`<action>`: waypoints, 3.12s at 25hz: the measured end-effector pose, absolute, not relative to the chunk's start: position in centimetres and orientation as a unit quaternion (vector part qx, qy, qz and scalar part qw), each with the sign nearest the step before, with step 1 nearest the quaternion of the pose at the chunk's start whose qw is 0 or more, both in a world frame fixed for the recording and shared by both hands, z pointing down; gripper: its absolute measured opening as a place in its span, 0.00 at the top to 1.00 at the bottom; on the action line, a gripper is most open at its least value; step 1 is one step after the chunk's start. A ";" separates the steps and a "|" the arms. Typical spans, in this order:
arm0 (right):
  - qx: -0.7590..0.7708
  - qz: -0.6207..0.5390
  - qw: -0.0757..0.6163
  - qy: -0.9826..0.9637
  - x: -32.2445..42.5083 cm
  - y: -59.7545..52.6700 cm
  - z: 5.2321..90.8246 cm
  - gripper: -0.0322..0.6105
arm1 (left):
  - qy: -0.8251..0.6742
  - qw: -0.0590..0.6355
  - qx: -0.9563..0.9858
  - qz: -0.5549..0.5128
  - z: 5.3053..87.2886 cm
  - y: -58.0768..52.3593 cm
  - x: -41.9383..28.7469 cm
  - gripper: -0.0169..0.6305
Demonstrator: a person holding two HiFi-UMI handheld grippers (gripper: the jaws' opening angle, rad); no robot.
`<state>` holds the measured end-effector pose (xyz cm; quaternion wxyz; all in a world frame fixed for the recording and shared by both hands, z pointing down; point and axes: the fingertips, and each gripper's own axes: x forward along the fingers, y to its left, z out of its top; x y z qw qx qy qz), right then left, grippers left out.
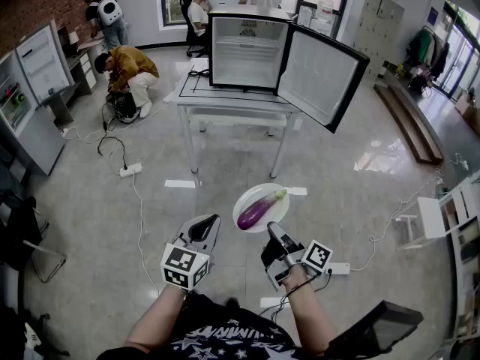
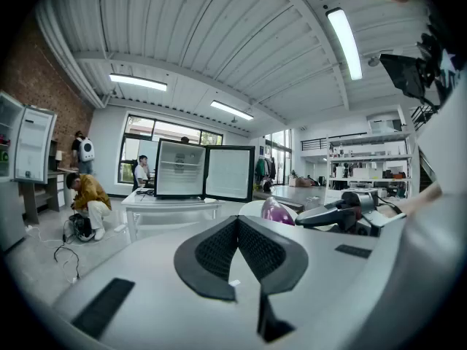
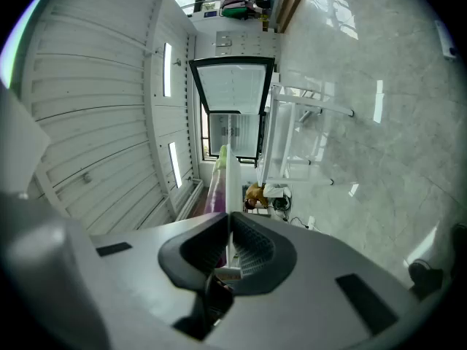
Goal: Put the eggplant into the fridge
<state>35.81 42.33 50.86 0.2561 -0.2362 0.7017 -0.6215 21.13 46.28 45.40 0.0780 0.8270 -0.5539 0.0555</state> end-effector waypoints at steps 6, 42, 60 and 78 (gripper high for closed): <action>-0.235 -0.621 0.257 0.702 37.4 43.8 51.2 0.91 | -0.553 0.073 0.828 0.059 45.8 47.8 22.9 0.96; -0.261 -0.647 0.254 0.670 38.0 44.2 52.1 0.91 | -0.560 0.087 0.821 0.066 45.9 47.9 22.9 0.96; -0.259 -0.660 0.259 0.656 38.2 43.6 54.8 0.91 | -0.579 0.081 0.808 0.074 48.2 47.5 22.2 0.96; -0.291 -0.663 0.274 0.633 37.6 33.3 55.7 0.91 | -0.561 0.097 0.819 0.069 49.0 35.5 20.2 0.96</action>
